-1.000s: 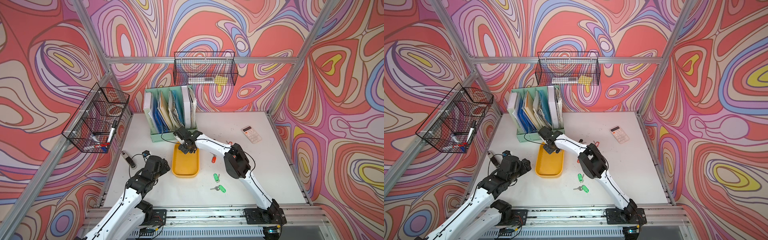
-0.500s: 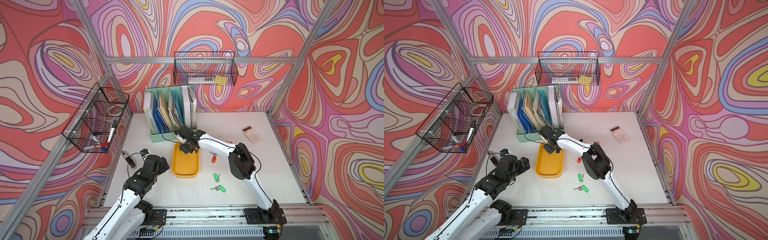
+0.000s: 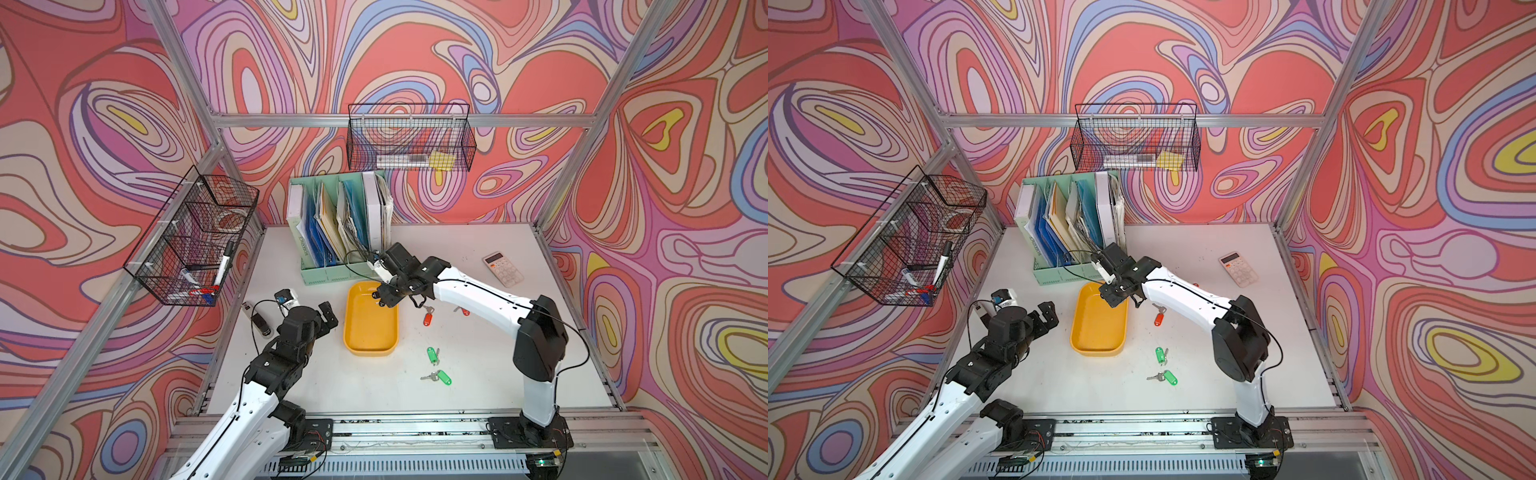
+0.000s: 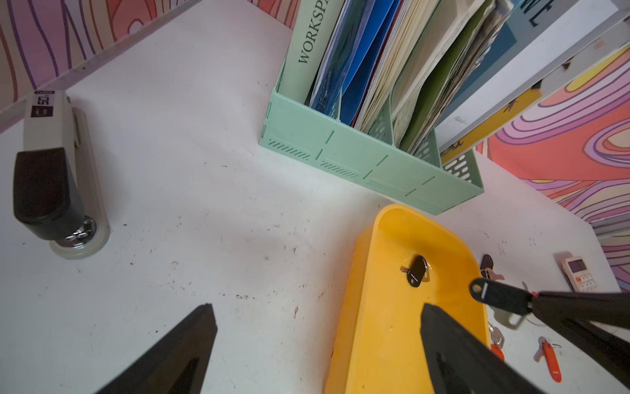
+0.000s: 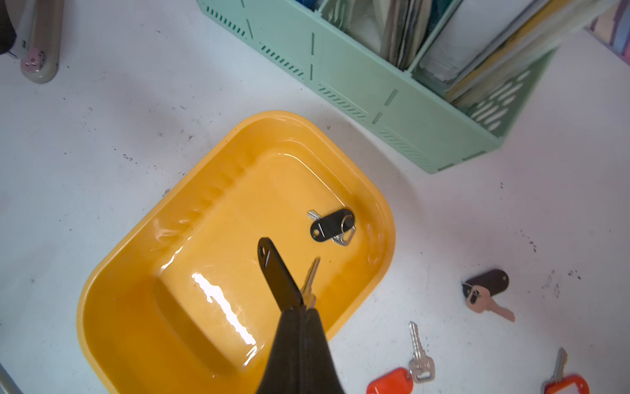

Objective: Take the keys out of the storage box
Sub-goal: Place the key at the center of the board.

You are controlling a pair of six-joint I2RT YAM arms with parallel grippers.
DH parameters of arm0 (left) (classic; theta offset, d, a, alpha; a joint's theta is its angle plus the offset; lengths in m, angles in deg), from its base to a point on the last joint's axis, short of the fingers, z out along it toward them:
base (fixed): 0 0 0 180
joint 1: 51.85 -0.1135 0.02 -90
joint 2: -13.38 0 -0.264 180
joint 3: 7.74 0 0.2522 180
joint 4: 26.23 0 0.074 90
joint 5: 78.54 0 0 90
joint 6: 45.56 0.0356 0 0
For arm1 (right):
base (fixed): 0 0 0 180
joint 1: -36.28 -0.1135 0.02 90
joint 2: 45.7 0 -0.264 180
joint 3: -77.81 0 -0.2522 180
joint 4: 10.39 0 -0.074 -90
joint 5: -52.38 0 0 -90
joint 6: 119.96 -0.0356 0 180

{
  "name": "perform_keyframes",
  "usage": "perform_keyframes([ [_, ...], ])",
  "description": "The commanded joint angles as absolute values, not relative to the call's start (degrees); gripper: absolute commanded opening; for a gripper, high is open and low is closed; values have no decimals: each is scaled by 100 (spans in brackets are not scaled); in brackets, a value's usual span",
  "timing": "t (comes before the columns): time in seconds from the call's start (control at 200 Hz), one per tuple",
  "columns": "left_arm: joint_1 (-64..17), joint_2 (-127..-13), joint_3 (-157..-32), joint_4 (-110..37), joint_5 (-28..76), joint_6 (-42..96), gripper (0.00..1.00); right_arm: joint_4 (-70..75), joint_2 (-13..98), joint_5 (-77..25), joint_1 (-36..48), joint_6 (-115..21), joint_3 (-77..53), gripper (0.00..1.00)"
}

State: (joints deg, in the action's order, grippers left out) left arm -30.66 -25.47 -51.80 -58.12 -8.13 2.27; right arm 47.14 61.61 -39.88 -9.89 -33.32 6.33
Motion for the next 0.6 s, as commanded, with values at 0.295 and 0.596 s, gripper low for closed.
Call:
perform_keyframes([
  [0.295, -3072, -3028, -5157, -4839, -1339, 418, 99, 5138, 3983, -3642, 366, -4926, -2177, 0],
  [0.596, -3069, -3164, -5156, -4847, -1306, 418, 99, 5153, 3833, -3734, 935, -5701, -3210, 0],
])
